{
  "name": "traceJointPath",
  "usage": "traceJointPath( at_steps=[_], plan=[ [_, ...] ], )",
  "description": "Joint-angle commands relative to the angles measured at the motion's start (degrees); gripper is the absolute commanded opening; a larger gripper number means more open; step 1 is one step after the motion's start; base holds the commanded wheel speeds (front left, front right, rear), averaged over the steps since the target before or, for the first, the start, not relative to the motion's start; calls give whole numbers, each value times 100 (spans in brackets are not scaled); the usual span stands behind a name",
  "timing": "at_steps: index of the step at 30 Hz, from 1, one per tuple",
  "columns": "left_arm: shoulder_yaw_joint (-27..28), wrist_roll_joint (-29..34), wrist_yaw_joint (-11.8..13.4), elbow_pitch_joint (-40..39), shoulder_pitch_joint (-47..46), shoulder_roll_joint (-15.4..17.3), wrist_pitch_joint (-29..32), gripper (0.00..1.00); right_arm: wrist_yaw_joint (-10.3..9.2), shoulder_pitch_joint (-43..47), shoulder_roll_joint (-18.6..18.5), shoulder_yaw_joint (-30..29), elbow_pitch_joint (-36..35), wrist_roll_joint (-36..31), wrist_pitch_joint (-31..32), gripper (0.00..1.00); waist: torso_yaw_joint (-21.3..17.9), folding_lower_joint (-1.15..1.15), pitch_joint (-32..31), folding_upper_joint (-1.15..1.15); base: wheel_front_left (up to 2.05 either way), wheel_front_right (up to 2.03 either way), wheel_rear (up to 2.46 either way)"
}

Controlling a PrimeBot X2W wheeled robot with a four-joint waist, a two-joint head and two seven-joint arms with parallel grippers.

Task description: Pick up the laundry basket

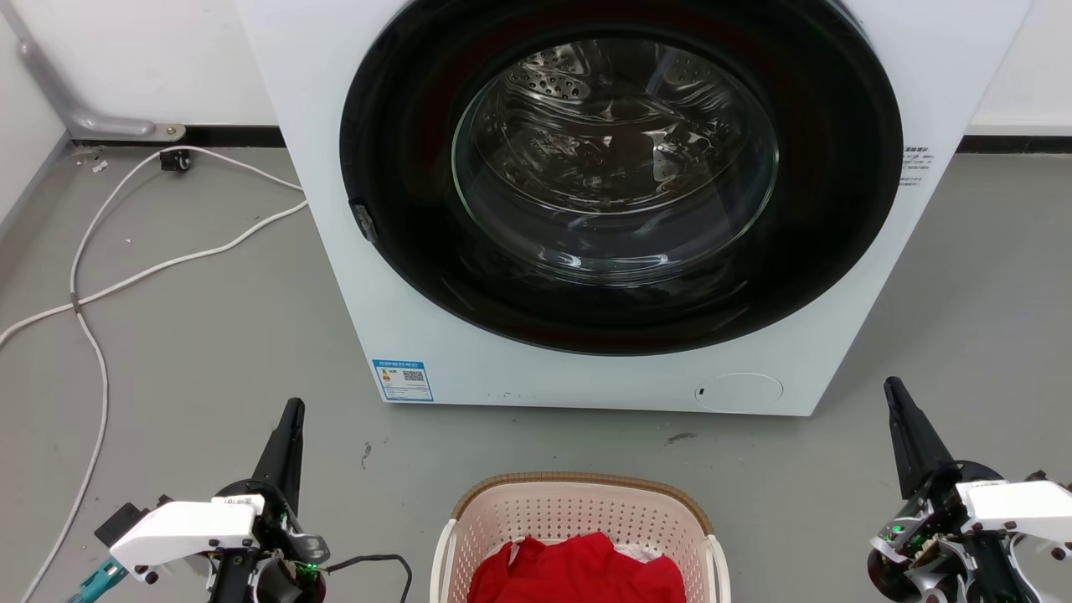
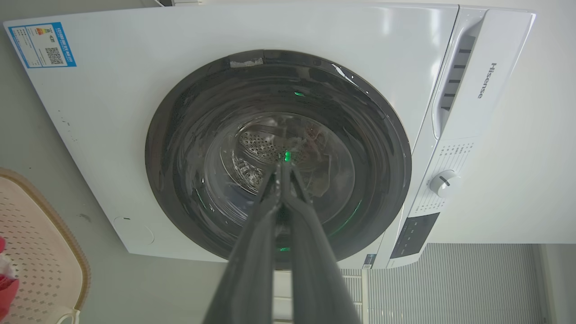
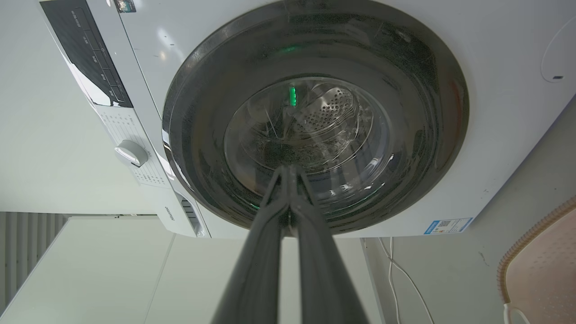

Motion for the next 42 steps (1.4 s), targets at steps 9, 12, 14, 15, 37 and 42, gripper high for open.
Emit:
traceJointPath(
  at_steps=[9, 12, 14, 15, 37, 42],
  plan=[
    [14, -10, -14, -19, -39, -12, 13, 0, -2, -62, 7, -1, -22, 22, 9, 0, 0, 0, 0, 0, 0, 0, 0],
    [14, -10, -14, -19, -39, -12, 13, 0, -2, -62, 7, -1, -22, 22, 9, 0, 0, 0, 0, 0, 0, 0, 0],
    [14, -10, -14, -19, -39, -12, 13, 0, -2, -62, 7, 0, -22, 22, 9, 0, 0, 0, 0, 0, 0, 0, 0],
    [14, -10, -14, -18, -39, -12, 13, 0, -2, -62, 7, 0, -22, 22, 9, 0, 0, 0, 0, 0, 0, 0, 0],
    [-2, 1, 0, 0, -1, 0, -4, 100, 0, 0, 0, 1, 1, -1, -4, 100, 0, 0, 0, 0, 0, 0, 0],
    [-51, 22, 2, 80, 115, -10, -81, 100, -1, 143, 5, 21, 127, -21, -72, 100, -1, 0, 1, 0, 0, 0, 0]
  ],
)
